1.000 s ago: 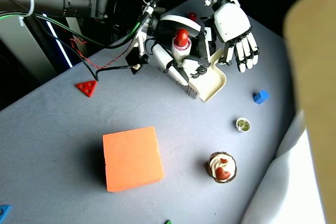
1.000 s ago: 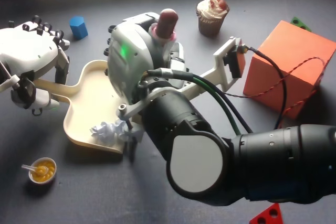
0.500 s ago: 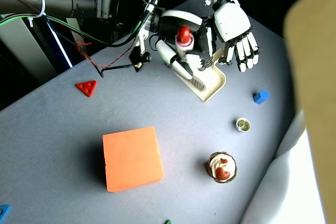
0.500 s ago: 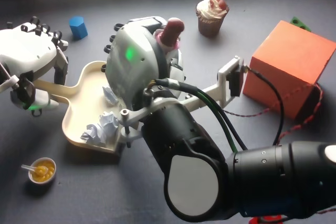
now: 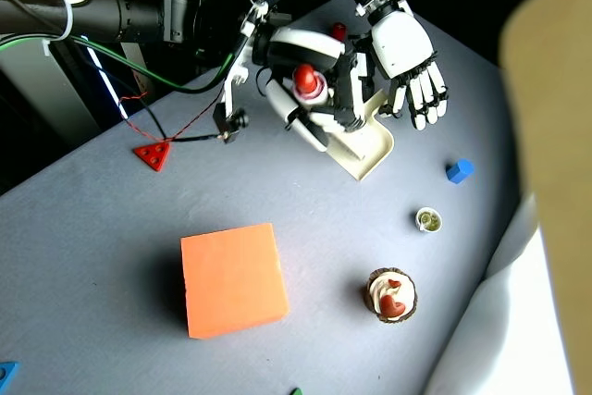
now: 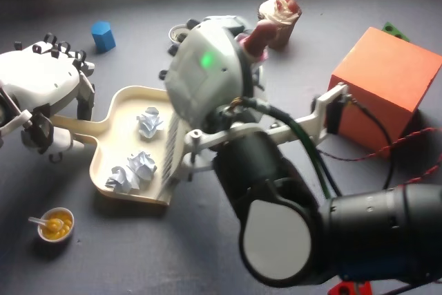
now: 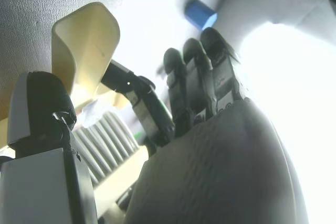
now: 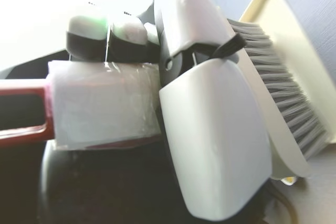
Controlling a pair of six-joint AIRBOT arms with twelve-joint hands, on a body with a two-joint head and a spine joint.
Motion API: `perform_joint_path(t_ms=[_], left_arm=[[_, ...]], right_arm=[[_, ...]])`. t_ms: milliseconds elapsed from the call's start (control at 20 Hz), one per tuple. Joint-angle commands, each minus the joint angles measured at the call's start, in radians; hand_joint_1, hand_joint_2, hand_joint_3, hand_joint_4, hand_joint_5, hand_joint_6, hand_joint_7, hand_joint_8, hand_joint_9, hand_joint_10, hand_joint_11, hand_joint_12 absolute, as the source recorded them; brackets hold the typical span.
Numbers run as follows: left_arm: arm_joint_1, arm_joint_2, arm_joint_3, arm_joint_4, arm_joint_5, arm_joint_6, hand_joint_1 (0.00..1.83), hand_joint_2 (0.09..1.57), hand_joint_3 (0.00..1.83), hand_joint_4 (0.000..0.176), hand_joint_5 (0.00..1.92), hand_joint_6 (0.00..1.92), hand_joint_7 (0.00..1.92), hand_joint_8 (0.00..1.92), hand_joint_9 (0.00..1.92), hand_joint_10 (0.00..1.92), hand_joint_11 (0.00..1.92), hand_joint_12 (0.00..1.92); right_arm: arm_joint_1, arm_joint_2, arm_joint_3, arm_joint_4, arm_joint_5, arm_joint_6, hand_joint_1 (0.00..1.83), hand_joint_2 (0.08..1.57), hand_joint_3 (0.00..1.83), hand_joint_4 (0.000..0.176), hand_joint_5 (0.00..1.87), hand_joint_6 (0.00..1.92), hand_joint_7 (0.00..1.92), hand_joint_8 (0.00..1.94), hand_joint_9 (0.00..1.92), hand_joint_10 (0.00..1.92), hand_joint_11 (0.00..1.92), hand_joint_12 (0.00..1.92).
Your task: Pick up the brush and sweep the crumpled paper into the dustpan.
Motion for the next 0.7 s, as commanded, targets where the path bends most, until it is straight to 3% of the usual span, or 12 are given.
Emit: perform_joint_path(t_ms=[0,100,150,300,350,400,450,500,550,650], left_arm=[[-0.004,0.004,0.004,0.022,-0.109,0.0,1.08,1.1,0.0,0.04,1.01,0.93,0.33,0.0,0.21,0.0,0.0,0.44],[-0.004,0.004,0.004,0.022,-0.111,0.0,1.08,1.1,0.0,0.026,1.02,0.92,0.32,0.0,0.2,0.0,0.0,0.48],[-0.004,0.004,0.005,0.022,-0.113,0.0,1.1,1.09,0.0,0.0,1.04,0.88,0.33,0.0,0.21,0.0,0.0,0.48],[-0.004,0.004,0.005,0.022,-0.117,0.0,1.1,1.09,0.0,0.0,1.03,0.9,0.33,0.0,0.2,0.0,0.0,0.44],[-0.005,0.004,0.005,0.022,-0.118,0.0,1.08,1.1,0.0,0.025,1.02,0.92,0.32,0.0,0.2,0.0,0.0,0.44],[-0.005,0.004,0.005,0.022,-0.118,0.0,1.1,1.09,0.0,0.0,1.04,0.88,0.34,0.0,0.22,0.0,0.01,0.48],[-0.005,0.005,0.005,0.023,-0.12,0.0,1.1,1.09,0.0,0.0,1.04,0.88,0.34,0.0,0.23,0.01,0.01,0.49],[-0.005,0.005,0.005,0.024,-0.12,0.0,1.08,1.11,0.0,0.027,1.0,0.95,0.33,0.0,0.22,0.0,0.0,0.47],[-0.005,0.006,0.005,0.024,-0.12,0.0,1.09,1.11,0.0,0.004,1.0,0.94,0.33,0.0,0.21,0.0,0.0,0.46],[-0.005,0.007,0.005,0.024,-0.122,0.0,1.08,1.1,0.0,0.033,1.01,0.93,0.32,0.0,0.2,0.0,0.0,0.45]], right_arm=[[0.027,0.02,-0.019,-0.115,-0.06,-0.011,1.55,1.19,0.0,0.174,1.0,1.92,1.01,1.94,1.13,1.92,1.14,1.92],[0.047,0.076,-0.051,-0.113,0.043,-0.024,1.56,1.19,0.0,0.175,1.0,1.92,1.03,1.94,1.16,1.92,1.16,1.92],[0.052,0.087,-0.056,-0.11,0.082,-0.046,1.56,1.19,0.0,0.176,1.0,1.92,1.03,1.94,1.15,1.92,1.17,1.92],[0.057,0.088,-0.041,-0.067,0.187,-0.16,1.55,1.19,0.0,0.176,1.02,1.92,1.04,1.94,1.15,1.92,1.18,1.92],[0.057,0.082,-0.025,-0.055,0.204,-0.198,1.56,1.19,0.0,0.176,1.02,1.92,1.04,1.94,1.14,1.92,1.17,1.92],[0.057,0.07,-0.007,-0.056,0.204,-0.21,1.56,1.19,0.0,0.175,1.02,1.92,1.04,1.94,1.14,1.92,1.17,1.92],[0.057,0.058,0.005,-0.056,0.204,-0.21,1.55,1.18,0.0,0.176,1.01,1.92,1.01,1.94,1.13,1.92,1.15,1.92],[0.057,0.045,0.015,-0.055,0.2,-0.209,1.56,1.19,0.0,0.176,1.01,1.92,1.01,1.94,1.14,1.92,1.17,1.92],[0.057,0.033,0.023,-0.055,0.191,-0.208,1.57,1.19,0.0,0.175,1.01,1.92,1.0,1.94,1.14,1.92,1.17,1.92],[0.057,0.008,0.035,-0.066,0.171,-0.18,1.56,1.19,0.0,0.175,0.99,1.92,0.98,1.94,1.13,1.92,1.16,1.92]])
